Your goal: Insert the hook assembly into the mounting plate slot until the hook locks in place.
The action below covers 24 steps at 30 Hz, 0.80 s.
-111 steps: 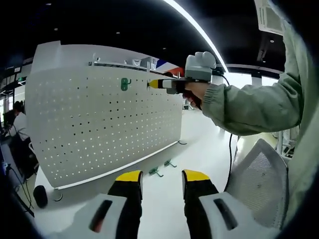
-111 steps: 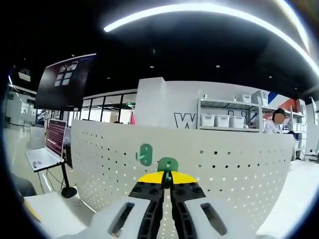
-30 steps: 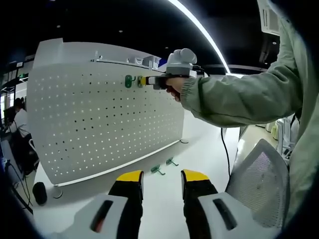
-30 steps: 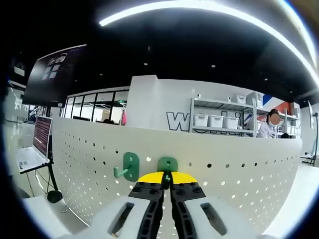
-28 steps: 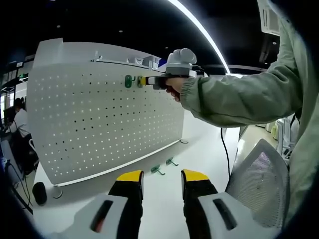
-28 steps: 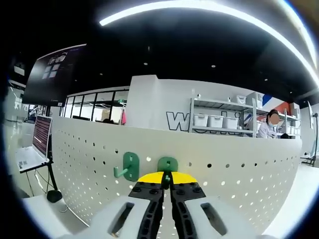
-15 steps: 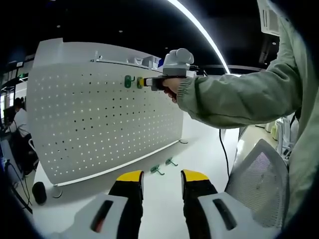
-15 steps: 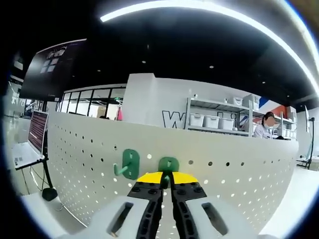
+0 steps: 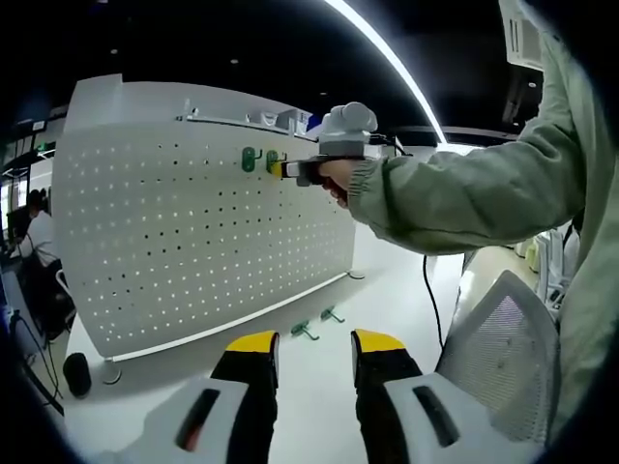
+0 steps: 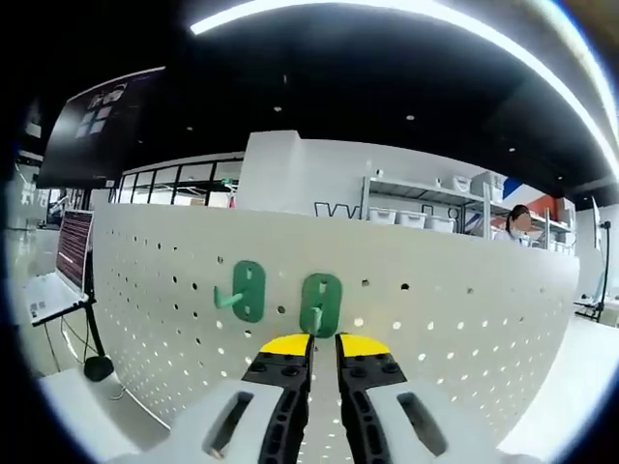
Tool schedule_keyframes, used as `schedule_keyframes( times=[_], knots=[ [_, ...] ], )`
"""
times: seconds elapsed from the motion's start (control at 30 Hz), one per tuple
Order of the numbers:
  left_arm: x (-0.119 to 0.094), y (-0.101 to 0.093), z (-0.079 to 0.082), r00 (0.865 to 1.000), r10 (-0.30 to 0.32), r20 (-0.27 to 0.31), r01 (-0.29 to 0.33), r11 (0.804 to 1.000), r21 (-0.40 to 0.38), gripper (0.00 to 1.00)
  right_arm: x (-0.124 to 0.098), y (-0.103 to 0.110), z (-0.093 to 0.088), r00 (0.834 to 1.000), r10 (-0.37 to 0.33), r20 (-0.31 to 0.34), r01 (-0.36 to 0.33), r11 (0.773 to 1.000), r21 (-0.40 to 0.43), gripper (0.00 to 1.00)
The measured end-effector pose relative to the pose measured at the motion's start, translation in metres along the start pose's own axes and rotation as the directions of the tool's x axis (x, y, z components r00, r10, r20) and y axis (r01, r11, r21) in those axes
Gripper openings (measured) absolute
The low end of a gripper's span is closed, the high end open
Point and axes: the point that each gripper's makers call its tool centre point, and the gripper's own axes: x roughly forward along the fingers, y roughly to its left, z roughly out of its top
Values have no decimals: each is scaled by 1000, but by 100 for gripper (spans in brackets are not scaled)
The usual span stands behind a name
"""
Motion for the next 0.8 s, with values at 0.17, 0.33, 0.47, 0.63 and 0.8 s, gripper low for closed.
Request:
schedule_keyframes(
  times=[0.17,0.33,0.47,0.63,0.8],
  knots=[
    [1,-2,0,1000,-4,-2,4,1000,1,31,-4,-1,-10,1000,6,-30,-5,1000,21,12],
    [1,-5,1,1000,-6,3,6,1000,4,31,-7,1,-14,999,17,-41,-16,1000,26,13],
    [0,-6,1,1000,-4,4,4,1000,3,31,-10,4,-16,998,32,-49,-31,999,30,13],
    [-1,-7,1,1000,-2,4,2,1000,3,31,-14,8,-20,996,60,-66,-57,997,49,16],
    [-2,-9,2,1000,-1,6,1,1000,7,31,-19,13,-28,991,90,-97,-83,994,70,19]
  ],
)
